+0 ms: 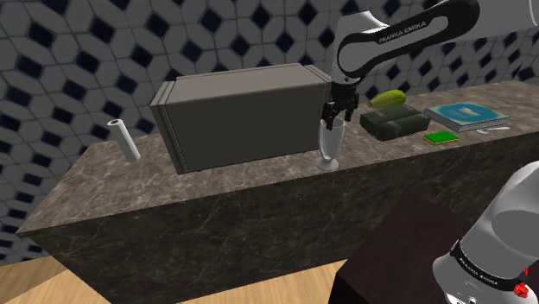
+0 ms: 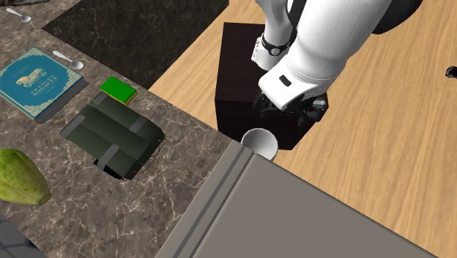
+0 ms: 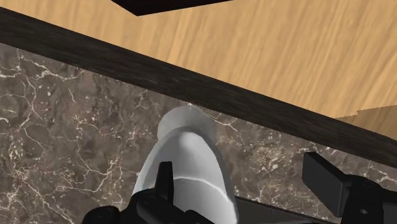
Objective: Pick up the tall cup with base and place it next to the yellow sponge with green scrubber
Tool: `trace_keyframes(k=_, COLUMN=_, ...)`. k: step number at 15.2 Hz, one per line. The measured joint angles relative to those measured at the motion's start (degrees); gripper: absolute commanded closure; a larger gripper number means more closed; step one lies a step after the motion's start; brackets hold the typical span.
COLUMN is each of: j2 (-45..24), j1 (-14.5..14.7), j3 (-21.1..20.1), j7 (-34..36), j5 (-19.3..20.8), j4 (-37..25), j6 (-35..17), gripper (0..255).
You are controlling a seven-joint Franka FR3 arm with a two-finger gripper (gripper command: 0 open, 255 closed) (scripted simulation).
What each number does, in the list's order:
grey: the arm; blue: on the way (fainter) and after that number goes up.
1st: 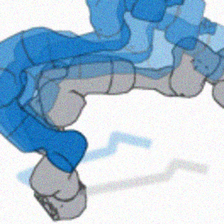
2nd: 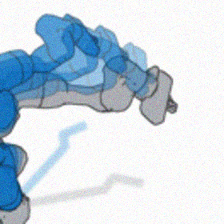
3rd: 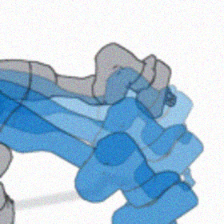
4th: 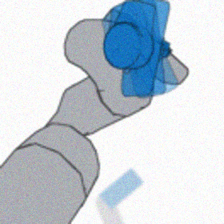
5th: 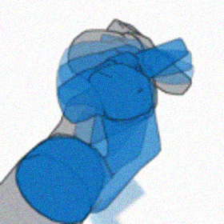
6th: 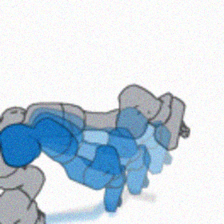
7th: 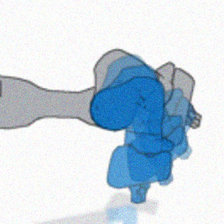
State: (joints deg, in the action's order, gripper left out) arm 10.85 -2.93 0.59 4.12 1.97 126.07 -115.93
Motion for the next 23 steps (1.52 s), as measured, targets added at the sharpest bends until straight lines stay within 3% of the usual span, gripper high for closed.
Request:
trace_keyframes(k=5, j2=-9.6, j1=-0.2, j3=0.6, j7=-1.6, j5=-1.6, j4=-7.6, j6=-3.4, gripper=0)
trace_keyframes(k=12, j2=-12.6, j1=-0.2, j3=0.6, j7=-1.8, j5=-1.9, j4=-5.7, j6=-8.6, gripper=0)
trace_keyframes(k=18, j2=-12.9, j1=-0.2, j3=0.6, j7=-1.8, j5=-1.9, j4=-5.4, j6=-9.1, gripper=0)
trace_keyframes(k=19, j2=-12.9, j1=-0.2, j3=0.6, j7=-1.8, j5=-1.9, j4=-5.4, j6=-9.1, gripper=255)
trace_keyframes(k=23, j2=-12.9, j1=-0.2, j3=0.6, j7=-1.8, j5=-1.9, j4=-5.4, j6=-9.2, gripper=255)
